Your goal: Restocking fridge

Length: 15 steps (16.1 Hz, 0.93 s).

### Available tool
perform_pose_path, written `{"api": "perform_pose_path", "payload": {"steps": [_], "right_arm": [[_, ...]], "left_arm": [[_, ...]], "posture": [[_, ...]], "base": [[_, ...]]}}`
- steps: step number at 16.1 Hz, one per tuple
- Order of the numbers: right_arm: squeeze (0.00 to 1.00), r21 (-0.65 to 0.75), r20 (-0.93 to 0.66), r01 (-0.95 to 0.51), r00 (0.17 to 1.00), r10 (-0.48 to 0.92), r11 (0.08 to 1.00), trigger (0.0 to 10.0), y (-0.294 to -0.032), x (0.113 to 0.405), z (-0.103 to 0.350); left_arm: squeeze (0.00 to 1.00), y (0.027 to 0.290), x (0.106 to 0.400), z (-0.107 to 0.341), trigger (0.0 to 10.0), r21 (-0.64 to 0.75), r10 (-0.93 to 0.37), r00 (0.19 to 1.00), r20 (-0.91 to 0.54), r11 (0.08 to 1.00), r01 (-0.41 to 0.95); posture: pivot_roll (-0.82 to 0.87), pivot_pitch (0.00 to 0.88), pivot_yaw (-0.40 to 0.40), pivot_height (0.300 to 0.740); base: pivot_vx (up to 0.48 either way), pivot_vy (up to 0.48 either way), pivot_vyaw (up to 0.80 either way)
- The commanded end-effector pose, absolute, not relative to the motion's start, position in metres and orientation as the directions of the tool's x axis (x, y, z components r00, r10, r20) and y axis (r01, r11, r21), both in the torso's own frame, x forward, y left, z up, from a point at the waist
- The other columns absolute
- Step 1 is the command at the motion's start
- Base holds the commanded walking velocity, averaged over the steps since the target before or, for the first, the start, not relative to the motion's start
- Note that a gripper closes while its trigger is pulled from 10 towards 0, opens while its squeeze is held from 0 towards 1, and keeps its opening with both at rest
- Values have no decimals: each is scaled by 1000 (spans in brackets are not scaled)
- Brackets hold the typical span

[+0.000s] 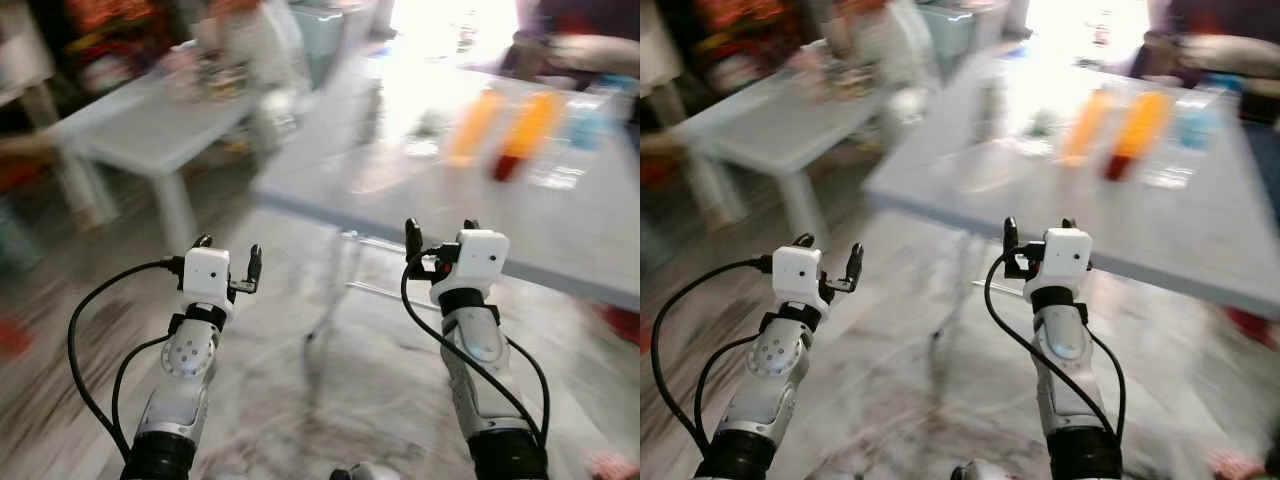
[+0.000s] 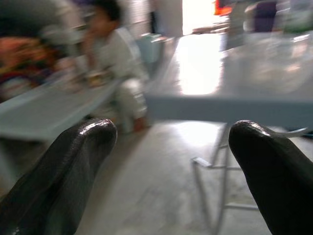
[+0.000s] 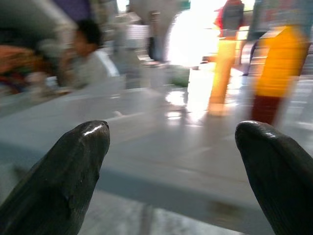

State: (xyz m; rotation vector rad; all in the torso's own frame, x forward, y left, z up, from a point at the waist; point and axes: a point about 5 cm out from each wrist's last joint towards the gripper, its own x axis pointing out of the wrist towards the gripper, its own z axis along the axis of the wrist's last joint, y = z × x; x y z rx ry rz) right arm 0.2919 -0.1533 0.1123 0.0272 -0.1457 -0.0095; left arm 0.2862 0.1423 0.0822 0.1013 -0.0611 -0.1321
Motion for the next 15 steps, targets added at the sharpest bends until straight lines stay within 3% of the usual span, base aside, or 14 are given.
{"api": "perform_pose_path", "payload": {"steps": [1,15], "right_arm": [[0,30,150,25,988,-29,999,10000,-158,294,114],[0,53,132,84,987,-90,995,10000,-171,302,120]], "left_arm": [[0,133,291,88,10000,106,-171,983,73,981,162],[0,132,288,87,10000,110,-173,983,63,980,165]], "posture": [[112,15,-42,740],[106,83,-42,740]], "base": [[341,0,0],[297,0,0]]}}
